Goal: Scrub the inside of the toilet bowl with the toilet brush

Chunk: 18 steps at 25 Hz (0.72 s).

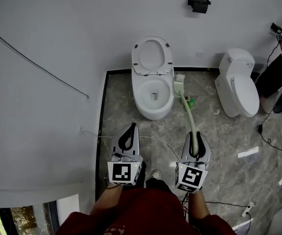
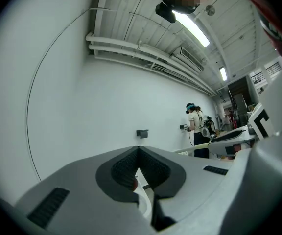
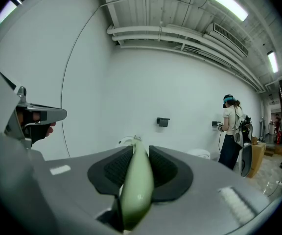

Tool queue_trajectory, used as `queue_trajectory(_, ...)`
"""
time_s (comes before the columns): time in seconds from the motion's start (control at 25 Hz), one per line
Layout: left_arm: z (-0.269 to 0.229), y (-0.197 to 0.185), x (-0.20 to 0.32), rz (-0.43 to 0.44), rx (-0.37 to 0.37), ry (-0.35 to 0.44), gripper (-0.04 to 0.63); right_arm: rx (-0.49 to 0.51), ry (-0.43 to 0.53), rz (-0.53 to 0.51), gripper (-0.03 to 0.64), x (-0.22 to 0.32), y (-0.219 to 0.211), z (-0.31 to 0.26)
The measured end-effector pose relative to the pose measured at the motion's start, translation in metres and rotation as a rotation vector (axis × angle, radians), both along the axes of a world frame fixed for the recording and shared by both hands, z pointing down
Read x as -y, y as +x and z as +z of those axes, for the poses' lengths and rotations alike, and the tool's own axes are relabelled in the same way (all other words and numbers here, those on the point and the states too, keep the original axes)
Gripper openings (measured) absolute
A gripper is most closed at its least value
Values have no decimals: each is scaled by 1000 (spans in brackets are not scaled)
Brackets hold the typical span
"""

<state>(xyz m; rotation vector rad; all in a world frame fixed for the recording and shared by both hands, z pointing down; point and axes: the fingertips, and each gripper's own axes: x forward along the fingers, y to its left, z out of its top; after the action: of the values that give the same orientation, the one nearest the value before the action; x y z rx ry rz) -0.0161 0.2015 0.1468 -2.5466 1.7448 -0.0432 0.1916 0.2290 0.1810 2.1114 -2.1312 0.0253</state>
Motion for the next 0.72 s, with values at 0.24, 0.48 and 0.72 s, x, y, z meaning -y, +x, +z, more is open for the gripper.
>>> queue_trajectory(0.24, -1, -2, 21, -2, 2, 0, 6, -1, 1, -13, 114, 23, -6, 2)
queue_trajectory(0.48, 11, -19, 64, -13, -33, 1, 6, -33, -7, -28, 114, 63, -26, 3)
queue_trajectory(0.72, 22, -43, 134, -16, -52, -25, 6, -72, -40, -46, 114, 134, -54, 11)
